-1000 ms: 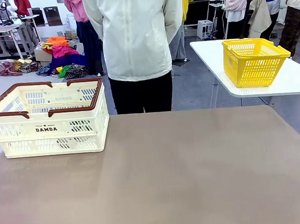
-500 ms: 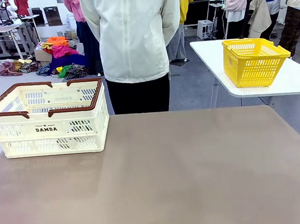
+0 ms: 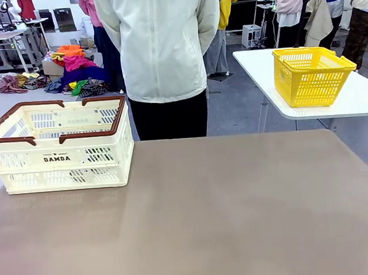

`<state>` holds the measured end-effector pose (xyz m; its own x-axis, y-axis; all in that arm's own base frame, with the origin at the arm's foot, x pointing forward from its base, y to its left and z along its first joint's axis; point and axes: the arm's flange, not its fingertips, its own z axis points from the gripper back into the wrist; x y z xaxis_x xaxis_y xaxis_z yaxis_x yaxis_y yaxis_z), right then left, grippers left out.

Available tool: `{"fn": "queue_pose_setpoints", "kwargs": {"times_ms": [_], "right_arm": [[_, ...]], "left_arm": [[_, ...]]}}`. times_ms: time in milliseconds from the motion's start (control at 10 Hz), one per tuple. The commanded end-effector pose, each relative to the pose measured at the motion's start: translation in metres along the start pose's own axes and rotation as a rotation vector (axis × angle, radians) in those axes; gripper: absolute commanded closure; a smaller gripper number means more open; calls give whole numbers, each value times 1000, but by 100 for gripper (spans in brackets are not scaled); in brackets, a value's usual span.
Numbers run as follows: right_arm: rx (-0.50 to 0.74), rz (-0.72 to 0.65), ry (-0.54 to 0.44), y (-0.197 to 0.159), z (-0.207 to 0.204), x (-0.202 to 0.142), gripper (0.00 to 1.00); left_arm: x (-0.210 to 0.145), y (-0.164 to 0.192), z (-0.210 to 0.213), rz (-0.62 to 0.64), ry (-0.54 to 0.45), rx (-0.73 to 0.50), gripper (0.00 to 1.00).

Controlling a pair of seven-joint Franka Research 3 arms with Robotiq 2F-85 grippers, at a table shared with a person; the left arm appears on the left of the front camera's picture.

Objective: Place the drinks into the Shopping basket.
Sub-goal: Pick up one drink and place it into the Shopping basket.

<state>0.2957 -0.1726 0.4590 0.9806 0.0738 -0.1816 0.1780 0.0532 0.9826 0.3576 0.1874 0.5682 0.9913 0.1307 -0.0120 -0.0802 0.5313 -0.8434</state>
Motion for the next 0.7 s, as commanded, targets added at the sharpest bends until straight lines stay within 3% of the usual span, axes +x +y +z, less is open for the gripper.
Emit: {"fn": "queue_pose_setpoints", "kwargs": {"times_ms": [0,600], "right_arm": [[-15,-18,7,6,1,-2,0],[-15,-18,7,6,1,-2,0]], "left_arm": [[-4,0,0,3,11,11,0],[-4,0,0,3,11,11,0]]}}
